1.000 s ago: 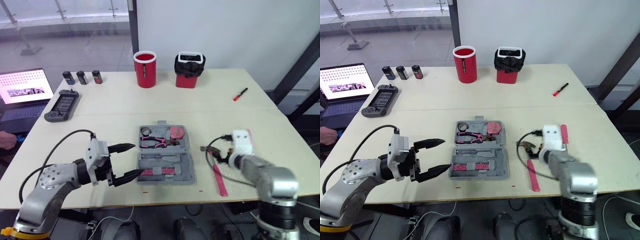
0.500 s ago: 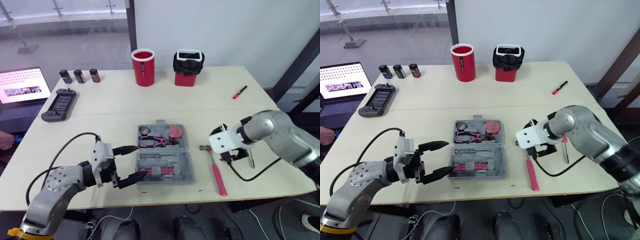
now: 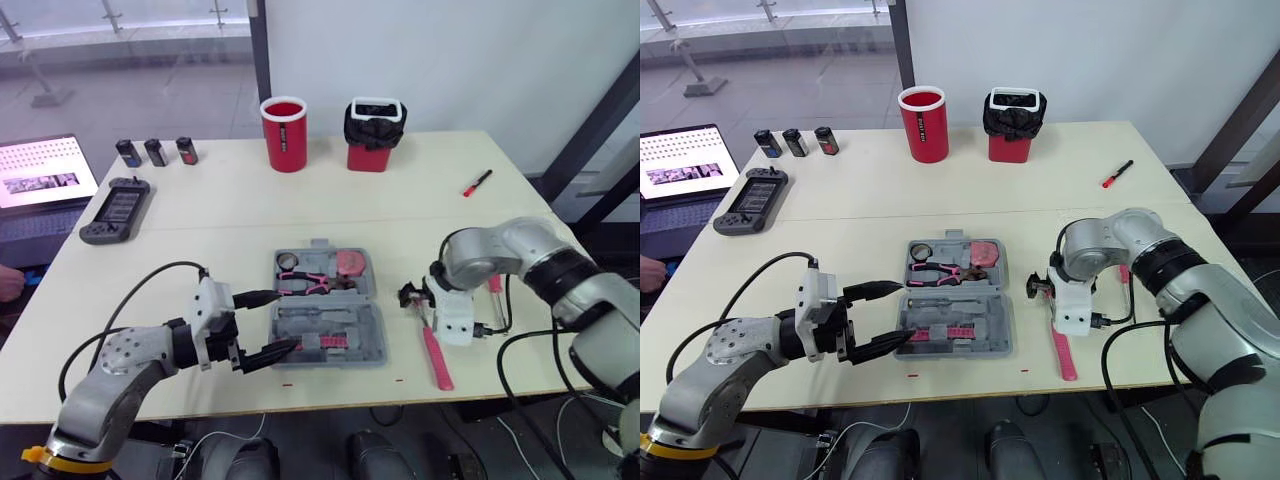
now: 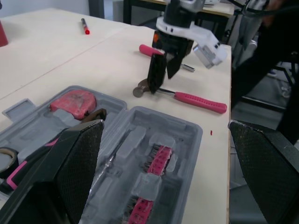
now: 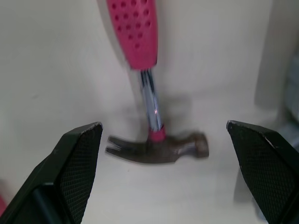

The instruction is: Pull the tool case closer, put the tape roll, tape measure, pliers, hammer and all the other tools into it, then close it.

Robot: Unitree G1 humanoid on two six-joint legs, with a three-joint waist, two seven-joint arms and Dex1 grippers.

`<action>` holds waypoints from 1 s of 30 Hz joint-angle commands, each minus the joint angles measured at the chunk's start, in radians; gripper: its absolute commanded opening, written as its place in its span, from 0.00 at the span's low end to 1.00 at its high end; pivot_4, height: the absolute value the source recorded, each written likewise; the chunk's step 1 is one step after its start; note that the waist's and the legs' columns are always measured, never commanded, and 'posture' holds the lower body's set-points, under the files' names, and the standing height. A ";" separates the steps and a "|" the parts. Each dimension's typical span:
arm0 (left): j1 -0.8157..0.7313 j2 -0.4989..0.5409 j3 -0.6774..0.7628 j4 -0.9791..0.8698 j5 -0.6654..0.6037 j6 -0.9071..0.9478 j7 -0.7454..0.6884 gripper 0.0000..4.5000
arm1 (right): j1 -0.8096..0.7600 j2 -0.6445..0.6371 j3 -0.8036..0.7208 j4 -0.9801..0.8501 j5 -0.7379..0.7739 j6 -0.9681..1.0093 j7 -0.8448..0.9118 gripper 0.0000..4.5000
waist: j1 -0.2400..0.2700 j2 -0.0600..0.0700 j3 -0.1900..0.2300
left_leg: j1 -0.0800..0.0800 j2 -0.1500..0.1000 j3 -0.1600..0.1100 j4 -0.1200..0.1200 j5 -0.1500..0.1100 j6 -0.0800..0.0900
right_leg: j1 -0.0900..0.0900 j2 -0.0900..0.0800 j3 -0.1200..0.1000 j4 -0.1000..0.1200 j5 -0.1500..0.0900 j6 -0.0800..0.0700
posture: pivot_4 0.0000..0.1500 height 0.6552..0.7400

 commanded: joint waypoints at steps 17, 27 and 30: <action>-0.004 0.000 0.021 -0.031 -0.012 0.005 0.053 1.00 | -0.014 0.094 0.069 0.163 -0.266 0.039 -0.292 0.01 | -0.003 -0.009 -0.005 | 0.019 0.000 0.000 0.000 0.000 0.000 | 0.020 0.000 0.001 0.000 0.000 -0.001 | 1.00 0.98; -0.014 -0.003 0.013 -0.011 -0.007 -0.002 0.043 1.00 | 0.075 -0.087 -0.276 -0.153 0.696 0.490 0.418 0.01 | 0.001 0.000 0.002 | 0.017 0.000 0.000 -0.003 0.000 0.000 | 0.016 0.000 0.002 0.001 0.000 0.000 | 1.00 0.98; -0.018 -0.002 0.013 -0.003 -0.005 -0.004 0.039 1.00 | 0.176 -0.157 -0.411 -0.514 0.973 1.064 0.613 0.01 | 0.009 0.001 0.003 | 0.016 0.000 -0.001 -0.002 -0.002 0.003 | 0.017 0.000 0.001 0.002 0.002 0.004 | 1.00 0.98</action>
